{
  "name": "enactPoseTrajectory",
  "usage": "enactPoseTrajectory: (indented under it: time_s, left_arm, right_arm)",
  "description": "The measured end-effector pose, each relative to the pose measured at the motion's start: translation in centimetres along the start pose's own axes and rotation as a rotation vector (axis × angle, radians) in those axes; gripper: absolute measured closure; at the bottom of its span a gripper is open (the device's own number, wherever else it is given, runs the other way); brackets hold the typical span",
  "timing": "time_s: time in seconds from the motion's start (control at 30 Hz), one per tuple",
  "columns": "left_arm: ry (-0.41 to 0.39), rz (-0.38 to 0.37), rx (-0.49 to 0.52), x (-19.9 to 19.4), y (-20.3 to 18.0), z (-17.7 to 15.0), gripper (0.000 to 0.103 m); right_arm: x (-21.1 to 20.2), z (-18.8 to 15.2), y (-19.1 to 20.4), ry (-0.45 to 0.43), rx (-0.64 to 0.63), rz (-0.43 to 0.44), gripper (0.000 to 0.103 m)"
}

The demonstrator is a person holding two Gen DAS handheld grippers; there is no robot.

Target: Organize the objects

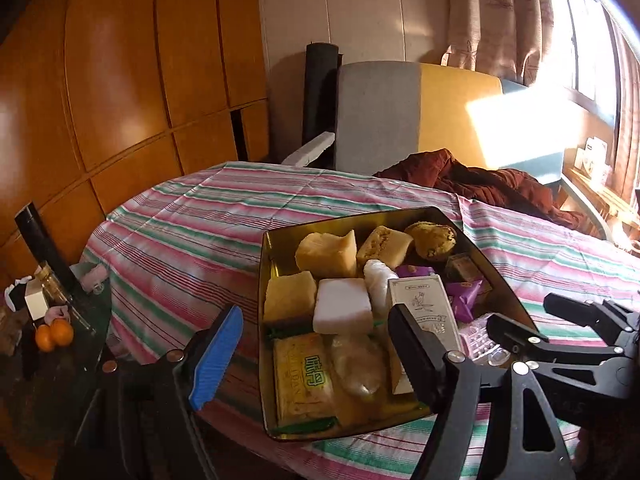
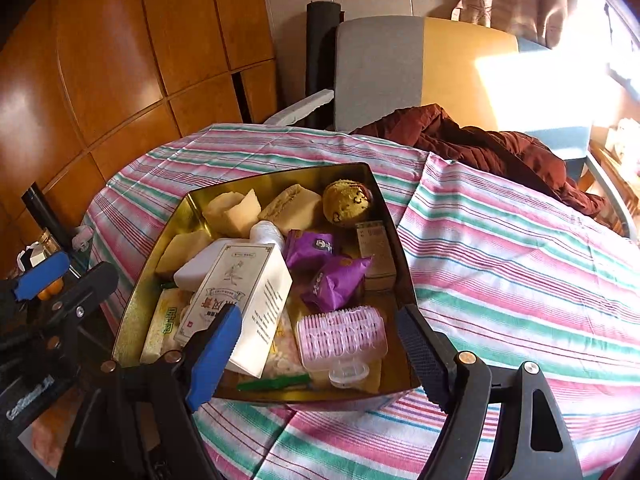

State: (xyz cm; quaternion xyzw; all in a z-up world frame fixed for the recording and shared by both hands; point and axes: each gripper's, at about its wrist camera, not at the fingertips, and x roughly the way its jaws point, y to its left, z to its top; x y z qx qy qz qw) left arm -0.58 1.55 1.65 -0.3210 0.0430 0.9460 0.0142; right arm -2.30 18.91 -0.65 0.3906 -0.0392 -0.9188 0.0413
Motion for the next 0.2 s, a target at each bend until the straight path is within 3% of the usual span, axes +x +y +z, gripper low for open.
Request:
enactPoseTrajectory:
  time_s: [0.2]
  left_arm:
    - [0.002, -0.009, -0.023, -0.09, 0.56, -0.18, 0.031]
  right_arm:
    - [-0.21, -0.28, -0.23, -0.003, 0.007, -0.012, 0.022]
